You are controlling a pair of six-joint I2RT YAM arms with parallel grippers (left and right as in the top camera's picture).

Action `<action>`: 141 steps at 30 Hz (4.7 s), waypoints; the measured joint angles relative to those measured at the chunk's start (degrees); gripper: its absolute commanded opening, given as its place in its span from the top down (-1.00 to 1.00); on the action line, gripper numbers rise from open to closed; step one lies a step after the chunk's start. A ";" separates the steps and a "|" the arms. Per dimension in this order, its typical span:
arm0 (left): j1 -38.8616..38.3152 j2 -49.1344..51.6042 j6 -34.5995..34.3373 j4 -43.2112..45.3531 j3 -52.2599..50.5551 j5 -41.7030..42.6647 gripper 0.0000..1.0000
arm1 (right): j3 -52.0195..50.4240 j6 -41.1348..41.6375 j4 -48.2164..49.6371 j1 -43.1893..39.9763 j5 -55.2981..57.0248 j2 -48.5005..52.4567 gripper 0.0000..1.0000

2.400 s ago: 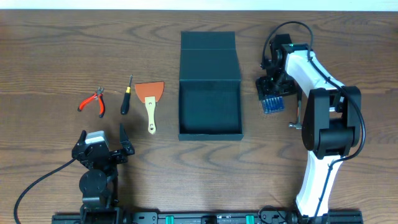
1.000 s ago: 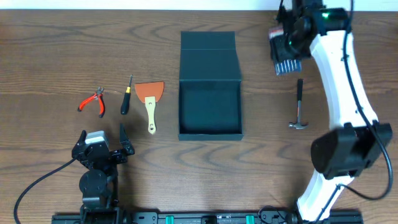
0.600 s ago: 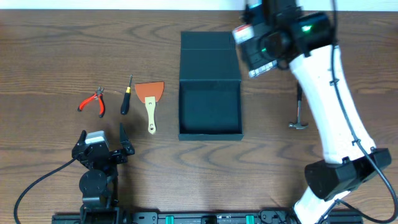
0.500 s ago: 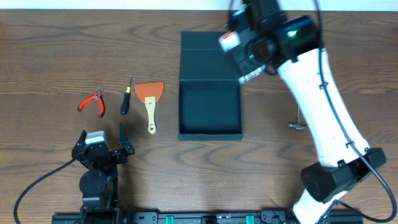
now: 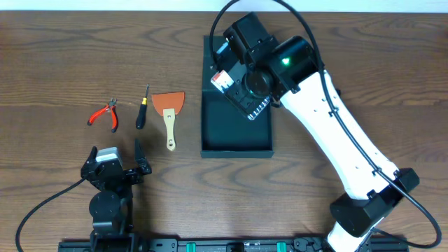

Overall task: Pack container
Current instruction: 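Lift the screwdriver case and carry it over the green box, then lower the case into the box and open the right gripper, then move the right gripper to the claw hammer and grasp its head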

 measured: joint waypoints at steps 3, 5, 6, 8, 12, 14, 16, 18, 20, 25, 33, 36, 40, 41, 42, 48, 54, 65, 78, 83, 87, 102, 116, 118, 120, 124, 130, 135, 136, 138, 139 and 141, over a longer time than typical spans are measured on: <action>0.00 0.00 0.00 0.00 0.00 0.00 -0.97 | -4.59 -0.48 2.36 0.00 -0.57 0.00 0.24; 0.00 0.00 0.00 0.00 0.00 -0.02 -0.97 | -8.26 -0.66 4.79 0.00 -0.81 0.00 0.24; 0.00 0.00 0.00 0.02 0.00 0.00 -0.97 | -9.81 -0.74 5.95 0.00 -0.85 0.00 0.24; 0.00 0.00 -0.02 0.00 0.00 -0.02 -0.97 | -13.90 -0.90 8.90 0.00 -1.14 0.00 0.24; 0.00 0.00 0.00 0.00 0.00 0.00 -0.97 | -21.03 -1.11 13.75 0.00 -1.40 0.00 0.24; 0.00 0.00 0.00 0.00 0.00 0.00 -0.97 | -23.91 -1.16 15.93 0.00 -1.49 0.00 0.22; 0.00 0.00 0.00 0.00 0.00 0.00 -0.97 | -25.86 -1.31 17.55 0.00 -1.55 0.00 0.21; 0.00 0.00 0.00 0.00 0.00 0.00 -0.98 | -27.61 -1.51 19.26 0.00 -1.75 0.02 0.18; 0.00 0.00 0.00 0.00 0.00 0.00 -0.97 | -29.09 -1.70 20.90 0.00 -2.03 0.02 0.17; 0.00 0.00 0.00 0.00 0.00 0.00 -0.97 | -32.24 -2.47 24.63 0.00 -2.56 0.02 0.10; 0.00 0.00 0.00 0.00 0.00 0.00 -0.97 | -34.34 -3.30 27.23 0.00 -2.75 0.02 0.07; 0.00 0.00 0.00 0.00 0.00 0.00 -0.97 | -35.19 -3.48 28.11 0.00 -2.75 0.02 0.07; 0.00 0.00 0.00 0.02 0.00 0.00 -0.97 | -36.24 -3.67 28.96 0.00 -2.75 0.85 0.01; 0.00 0.00 0.00 0.00 0.00 0.00 -0.97 | -36.30 -3.72 29.22 0.00 -2.78 1.55 -0.01; 0.00 0.00 0.00 0.02 0.00 0.00 -0.97 | -36.30 -3.74 29.38 0.00 -2.78 2.19 -0.01; 0.00 0.00 0.00 0.02 0.00 0.00 -0.97 | -36.41 -4.02 30.82 0.00 -2.80 7.19 -0.06; 0.00 0.00 0.00 0.00 0.00 0.00 -0.97 | -36.59 -4.15 31.80 0.00 -2.75 10.51 -0.09; 0.00 0.00 0.00 0.02 0.00 0.00 -0.97 | -36.57 -3.98 32.83 -0.02 -2.73 10.64 -0.92; 0.00 0.00 0.00 0.02 0.00 -0.02 -0.97 | -22.43 -2.62 23.32 -0.02 -1.66 11.21 -0.98; 0.00 0.00 0.00 0.02 0.00 -0.02 -0.97 | -6.08 4.42 12.37 -0.90 4.17 11.41 -0.98; 0.00 0.00 -0.02 0.00 0.00 -0.02 -0.97 | 5.64 15.19 -0.42 -4.52 10.47 11.32 -0.98; 0.00 0.00 0.00 0.02 0.00 0.00 -0.97 | 6.58 31.28 -15.26 -31.61 13.55 11.19 -0.98; 0.00 0.00 -0.02 -0.02 0.00 0.00 -0.97 | -22.71 29.46 3.10 -33.46 11.23 8.24 -0.98; 0.00 0.00 0.00 0.00 0.00 0.00 -0.97 | -28.85 28.48 7.08 -33.92 10.16 6.27 -0.99; 0.00 0.00 0.00 0.00 0.00 0.00 -0.97 | -34.36 27.04 10.86 -34.62 8.83 3.98 -0.98; 0.00 0.00 0.00 0.00 0.00 0.00 -0.97 | -41.77 23.10 16.87 -36.11 6.29 0.50 -0.98; 0.00 0.00 0.00 0.00 0.00 0.00 -0.97 | -48.37 19.32 22.58 -39.30 4.00 -0.11 -0.98; 0.00 0.00 0.00 0.00 0.00 0.00 -0.97 | -50.34 15.80 26.34 -42.34 2.03 -0.11 -0.98; 0.00 0.00 0.00 0.02 0.00 0.00 -0.97 | -50.34 14.86 27.02 -42.82 1.49 -0.11 -0.99; 0.00 0.00 0.00 0.00 0.00 0.00 -0.97 | -50.34 13.05 28.11 -43.25 0.46 -0.11 -0.99; 0.00 0.00 0.00 0.00 0.00 0.00 -0.97 | -50.34 11.91 28.46 -43.28 -0.15 -0.11 -0.99; 0.00 0.00 0.00 0.00 0.00 0.00 -0.97 | -50.34 10.62 29.00 -43.25 -0.94 -0.11 -0.98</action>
